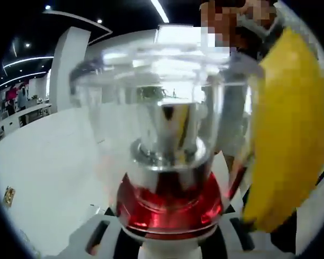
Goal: Arrange the skincare products in the storage area until every visible bottle or jar stands upright without overlapping.
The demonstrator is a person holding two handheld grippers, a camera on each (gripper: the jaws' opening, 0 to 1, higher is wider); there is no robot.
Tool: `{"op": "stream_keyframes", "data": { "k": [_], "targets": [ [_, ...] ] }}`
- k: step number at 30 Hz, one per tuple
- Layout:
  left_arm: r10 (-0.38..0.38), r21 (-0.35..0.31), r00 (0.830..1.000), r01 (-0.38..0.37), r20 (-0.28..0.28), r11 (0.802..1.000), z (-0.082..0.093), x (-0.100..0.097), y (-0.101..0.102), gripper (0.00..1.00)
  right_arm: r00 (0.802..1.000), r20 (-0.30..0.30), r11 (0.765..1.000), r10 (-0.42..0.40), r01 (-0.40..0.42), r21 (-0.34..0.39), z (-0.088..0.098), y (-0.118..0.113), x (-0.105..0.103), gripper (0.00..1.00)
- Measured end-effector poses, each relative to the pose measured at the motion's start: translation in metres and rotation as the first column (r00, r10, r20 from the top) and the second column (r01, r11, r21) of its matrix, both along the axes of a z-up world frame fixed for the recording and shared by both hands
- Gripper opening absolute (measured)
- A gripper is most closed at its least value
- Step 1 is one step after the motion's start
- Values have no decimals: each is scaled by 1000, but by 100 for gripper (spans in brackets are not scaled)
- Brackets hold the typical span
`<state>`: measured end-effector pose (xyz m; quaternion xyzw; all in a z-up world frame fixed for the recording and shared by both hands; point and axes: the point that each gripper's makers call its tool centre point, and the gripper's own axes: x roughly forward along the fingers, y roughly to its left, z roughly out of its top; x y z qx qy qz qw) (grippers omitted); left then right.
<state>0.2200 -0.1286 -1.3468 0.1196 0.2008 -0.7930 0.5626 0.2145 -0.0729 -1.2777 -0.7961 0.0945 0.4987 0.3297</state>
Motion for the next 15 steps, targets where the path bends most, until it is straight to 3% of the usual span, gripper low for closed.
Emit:
{"op": "stream_keyframes", "data": {
  "k": [2,3,8,10,12,15],
  "targets": [
    [8,0,1000,-8,9,1000,-1,-1,2,38,1000,4,998,-27,26,63,13,-2,-6,47],
    [14,-2,1000,-14,12,1000,0,0,1,38,998,-22,994,-55,57,96,14,-2,-9,47],
    [33,-3,999,-33,17,999,0,1,2,38,978,-80,953,-194,208,221,24,-10,-13,47],
    [25,-9,999,-25,42,1000,-1,0,3,38,961,-104,930,-258,276,242,24,-16,-13,47],
    [16,-6,998,-16,66,1000,-2,-3,4,38,938,-154,901,-309,341,269,21,-21,-15,48],
    [17,9,997,-18,81,1000,-2,-4,5,39,858,-272,785,-436,510,350,16,-27,-12,52]
  ]
}}
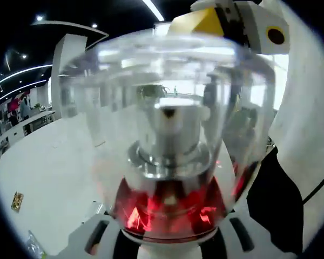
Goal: Arrange the skincare products in the storage area until every visible bottle or jar stands upright without overlapping.
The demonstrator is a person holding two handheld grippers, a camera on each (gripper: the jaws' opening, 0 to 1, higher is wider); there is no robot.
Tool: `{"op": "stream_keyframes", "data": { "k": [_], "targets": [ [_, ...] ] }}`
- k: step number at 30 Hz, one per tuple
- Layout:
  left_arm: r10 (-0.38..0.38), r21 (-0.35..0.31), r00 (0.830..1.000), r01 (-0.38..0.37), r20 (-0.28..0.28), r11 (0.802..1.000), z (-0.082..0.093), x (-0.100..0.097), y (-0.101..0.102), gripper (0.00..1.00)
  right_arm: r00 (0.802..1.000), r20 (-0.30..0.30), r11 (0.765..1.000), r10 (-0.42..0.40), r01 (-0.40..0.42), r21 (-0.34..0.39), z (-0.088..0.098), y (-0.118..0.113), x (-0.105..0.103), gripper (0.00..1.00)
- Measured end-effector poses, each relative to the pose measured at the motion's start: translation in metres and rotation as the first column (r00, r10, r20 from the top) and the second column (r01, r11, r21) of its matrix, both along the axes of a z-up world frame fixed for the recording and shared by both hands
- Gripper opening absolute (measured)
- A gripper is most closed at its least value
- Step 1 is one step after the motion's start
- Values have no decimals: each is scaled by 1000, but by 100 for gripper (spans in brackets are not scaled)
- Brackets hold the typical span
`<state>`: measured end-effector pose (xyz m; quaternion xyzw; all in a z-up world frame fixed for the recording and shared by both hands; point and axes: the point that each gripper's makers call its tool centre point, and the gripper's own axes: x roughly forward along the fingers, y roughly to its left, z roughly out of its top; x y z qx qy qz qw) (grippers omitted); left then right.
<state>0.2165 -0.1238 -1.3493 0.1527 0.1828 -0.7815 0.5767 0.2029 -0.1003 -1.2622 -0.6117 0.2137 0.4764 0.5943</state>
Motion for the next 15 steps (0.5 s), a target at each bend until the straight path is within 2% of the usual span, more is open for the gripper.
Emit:
{"op": "stream_keyframes", "data": {
  "k": [2,4,8,11,12,14,15],
  "targets": [
    [4,9,1000,-4,4,1000,1,-1,1,39,997,-34,996,-67,69,53,-3,-2,2,54],
    [9,20,1000,-9,23,1000,0,-2,4,40,984,-92,978,-152,163,126,-8,-1,5,54],
    [44,15,999,-45,27,999,5,3,8,41,965,-153,944,-215,245,219,-13,6,9,57],
    [64,26,997,-65,36,998,5,7,13,47,936,-241,905,-257,320,279,-19,13,6,62],
    [69,34,997,-70,39,997,4,8,16,48,915,-291,879,-278,364,308,-23,16,5,64],
    [78,57,995,-81,56,995,2,11,29,50,887,-350,835,-302,423,353,-25,21,6,66],
    [94,61,994,-98,61,993,3,12,39,50,860,-395,787,-323,476,392,-26,24,7,66]
  ]
}}
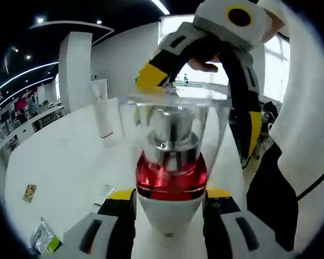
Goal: Arrange the skincare products in the storage area until every visible bottle or jar stands upright without overlapping.
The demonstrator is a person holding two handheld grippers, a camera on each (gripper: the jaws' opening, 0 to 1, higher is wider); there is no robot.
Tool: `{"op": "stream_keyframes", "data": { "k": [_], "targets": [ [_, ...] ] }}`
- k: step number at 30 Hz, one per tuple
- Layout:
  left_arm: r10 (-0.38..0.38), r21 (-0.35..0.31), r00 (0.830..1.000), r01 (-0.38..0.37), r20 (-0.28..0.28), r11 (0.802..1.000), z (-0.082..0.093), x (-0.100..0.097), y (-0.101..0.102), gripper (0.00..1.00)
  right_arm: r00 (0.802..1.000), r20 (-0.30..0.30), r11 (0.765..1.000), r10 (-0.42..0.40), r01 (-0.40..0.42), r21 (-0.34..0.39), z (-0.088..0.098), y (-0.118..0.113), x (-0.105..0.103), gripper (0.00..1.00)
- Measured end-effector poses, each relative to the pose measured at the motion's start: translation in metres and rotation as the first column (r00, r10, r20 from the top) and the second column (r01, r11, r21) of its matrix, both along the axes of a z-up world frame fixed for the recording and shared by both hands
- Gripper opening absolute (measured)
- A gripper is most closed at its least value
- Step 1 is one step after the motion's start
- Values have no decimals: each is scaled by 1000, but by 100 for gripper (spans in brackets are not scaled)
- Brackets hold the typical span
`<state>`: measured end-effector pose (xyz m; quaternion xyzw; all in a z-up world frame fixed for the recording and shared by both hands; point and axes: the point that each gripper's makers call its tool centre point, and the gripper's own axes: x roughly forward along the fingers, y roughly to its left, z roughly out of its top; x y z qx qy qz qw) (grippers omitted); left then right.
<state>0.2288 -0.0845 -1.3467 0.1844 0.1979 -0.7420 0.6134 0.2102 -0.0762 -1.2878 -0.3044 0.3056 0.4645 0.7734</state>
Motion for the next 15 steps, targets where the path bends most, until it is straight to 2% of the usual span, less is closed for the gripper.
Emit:
{"op": "stream_keyframes", "data": {
  "k": [1,3,5,6,7,9,10,12,13,14,15],
  "targets": [
    [16,2,1000,-16,-4,1000,1,1,6,50,999,0,999,-36,36,38,0,1,4,66],
    [55,4,998,-55,-9,998,4,5,19,50,993,-48,986,-105,110,124,-1,4,8,67],
    [149,8,989,-149,-21,989,9,13,42,50,975,-85,949,-204,218,226,-2,5,19,67],
    [179,10,983,-179,-33,984,11,15,49,50,969,-100,936,-224,243,255,-3,6,22,67],
    [233,8,972,-232,-42,973,15,20,61,50,959,-120,913,-255,280,295,-5,8,25,67],
    [276,5,959,-276,-57,961,18,22,72,50,951,-136,897,-279,309,317,-8,9,28,67],
    [335,-2,939,-336,-74,942,22,26,85,50,943,-150,882,-298,332,335,-14,11,29,67],
    [381,-2,920,-383,-89,924,25,28,96,50,927,-185,852,-327,374,367,-20,15,30,66],
    [420,2,902,-422,-95,907,25,30,104,50,920,-196,842,-340,390,373,-23,15,31,66],
    [440,0,893,-442,-94,897,27,31,108,50,913,-205,830,-353,407,381,-25,15,32,65],
    [475,-5,874,-478,-104,879,30,33,113,50,907,-212,818,-363,420,393,-28,16,34,65]
  ]
}}
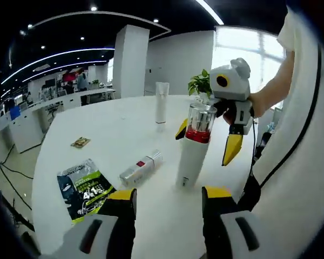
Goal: Arrange the skincare products in the storage area until every visible bottle or jar stands upright without overlapping.
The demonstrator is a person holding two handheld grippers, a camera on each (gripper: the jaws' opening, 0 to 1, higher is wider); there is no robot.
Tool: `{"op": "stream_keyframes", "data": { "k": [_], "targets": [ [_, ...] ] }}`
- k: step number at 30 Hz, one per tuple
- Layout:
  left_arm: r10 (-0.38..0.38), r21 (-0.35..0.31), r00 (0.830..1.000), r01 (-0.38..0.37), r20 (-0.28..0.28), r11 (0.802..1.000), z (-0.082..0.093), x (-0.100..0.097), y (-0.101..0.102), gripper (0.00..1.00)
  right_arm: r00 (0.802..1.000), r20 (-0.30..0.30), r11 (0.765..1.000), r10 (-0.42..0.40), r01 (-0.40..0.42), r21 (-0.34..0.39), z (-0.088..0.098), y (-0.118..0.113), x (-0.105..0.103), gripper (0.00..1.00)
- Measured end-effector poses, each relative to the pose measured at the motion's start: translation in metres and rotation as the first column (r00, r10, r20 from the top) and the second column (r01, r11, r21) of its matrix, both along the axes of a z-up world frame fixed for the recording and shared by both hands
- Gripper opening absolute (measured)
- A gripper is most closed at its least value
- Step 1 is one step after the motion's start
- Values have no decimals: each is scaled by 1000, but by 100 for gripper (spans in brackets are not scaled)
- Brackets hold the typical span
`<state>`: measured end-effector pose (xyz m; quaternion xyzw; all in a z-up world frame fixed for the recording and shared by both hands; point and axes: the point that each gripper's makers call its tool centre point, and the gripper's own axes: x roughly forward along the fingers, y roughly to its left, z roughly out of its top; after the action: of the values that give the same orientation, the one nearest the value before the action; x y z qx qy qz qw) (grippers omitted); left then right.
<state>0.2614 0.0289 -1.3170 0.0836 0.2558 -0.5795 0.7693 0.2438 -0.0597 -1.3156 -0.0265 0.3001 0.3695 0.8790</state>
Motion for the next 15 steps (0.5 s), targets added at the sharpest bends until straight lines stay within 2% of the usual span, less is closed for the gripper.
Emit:
{"op": "stream_keyframes", "data": {
  "k": [2,6,9,15],
  "targets": [
    [64,-18,998,-65,-15,998,5,2,6,50,999,-18,999,-30,30,33,-5,3,3,65],
    [158,-48,987,-160,-28,986,14,4,10,49,997,-31,996,-67,69,50,-13,8,5,62],
    [183,-62,983,-184,-28,981,21,1,9,49,992,-48,991,-114,117,62,-17,10,5,58],
    [190,-45,981,-191,-31,981,19,-3,13,49,988,-32,986,-153,155,56,-19,14,6,48]
  ]
}}
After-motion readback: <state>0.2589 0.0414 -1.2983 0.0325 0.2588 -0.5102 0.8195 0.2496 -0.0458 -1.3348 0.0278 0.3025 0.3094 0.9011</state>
